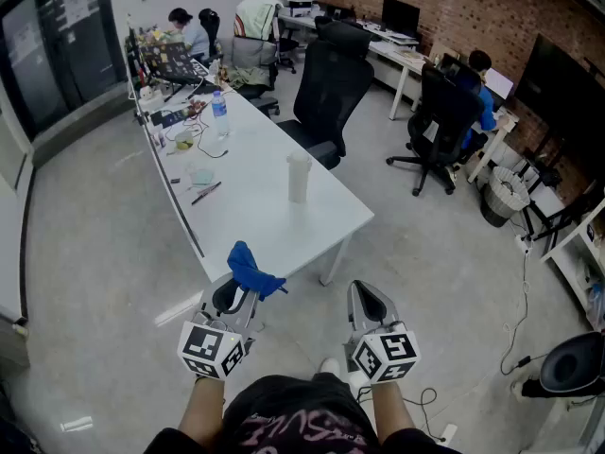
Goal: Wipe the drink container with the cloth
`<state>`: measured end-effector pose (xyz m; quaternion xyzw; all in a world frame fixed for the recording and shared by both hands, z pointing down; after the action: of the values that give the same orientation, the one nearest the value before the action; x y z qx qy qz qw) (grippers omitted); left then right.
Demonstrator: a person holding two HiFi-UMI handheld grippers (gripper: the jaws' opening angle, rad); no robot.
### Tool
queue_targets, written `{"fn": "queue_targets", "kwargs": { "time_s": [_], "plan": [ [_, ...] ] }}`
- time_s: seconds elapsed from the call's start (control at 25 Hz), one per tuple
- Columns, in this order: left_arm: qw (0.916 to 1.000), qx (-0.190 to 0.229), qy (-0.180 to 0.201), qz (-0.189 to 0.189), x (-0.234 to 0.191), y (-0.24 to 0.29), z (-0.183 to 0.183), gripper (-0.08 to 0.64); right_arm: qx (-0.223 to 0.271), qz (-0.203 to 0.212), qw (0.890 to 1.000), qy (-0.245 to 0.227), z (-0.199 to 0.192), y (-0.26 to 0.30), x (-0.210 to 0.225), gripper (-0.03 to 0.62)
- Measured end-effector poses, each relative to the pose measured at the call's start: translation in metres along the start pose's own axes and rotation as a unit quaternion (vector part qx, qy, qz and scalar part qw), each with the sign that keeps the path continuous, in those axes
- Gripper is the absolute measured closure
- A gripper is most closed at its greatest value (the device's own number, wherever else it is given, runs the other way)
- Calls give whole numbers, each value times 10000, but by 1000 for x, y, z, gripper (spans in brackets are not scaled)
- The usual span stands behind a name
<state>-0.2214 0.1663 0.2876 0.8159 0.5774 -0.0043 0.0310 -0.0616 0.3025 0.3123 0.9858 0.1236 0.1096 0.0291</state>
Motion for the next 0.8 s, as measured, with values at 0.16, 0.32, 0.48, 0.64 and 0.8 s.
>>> {"fn": "queue_targets", "kwargs": {
  "time_s": [0.16, 0.32, 0.48, 0.64, 0.8],
  "plan": [
    [10000, -24, 20, 3, 0, -1, 0, 472, -8, -10, 10000, 5, 0, -2, 0, 597],
    [10000, -19, 19, 9, -1, -2, -1, 472, -24, -12, 10000, -18, -3, -3, -1, 598],
    [10000, -52, 3, -8, -1, -1, -2, 472, -89, -53, 9999, -62, -5, -3, 1, 597],
    [10000, -79, -20, -1, -3, -3, -4, 472, -98, -169, 9998, -63, -5, -4, 4, 598],
    [10000, -83, -50, 22, -3, -7, -7, 472, -18, -179, 9998, -65, -3, -7, 5, 597]
  ]
}}
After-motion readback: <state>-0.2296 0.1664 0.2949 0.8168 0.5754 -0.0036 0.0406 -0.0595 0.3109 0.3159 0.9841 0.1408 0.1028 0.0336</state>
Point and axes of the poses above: the fingertips, and each gripper's own axes: y forward along the fingers, x to its right, z out of its top, the point moved 2 cm from there along -y, backward along the fingers, and after that the axes turned 1 degree about x, right-handed, at the moved point
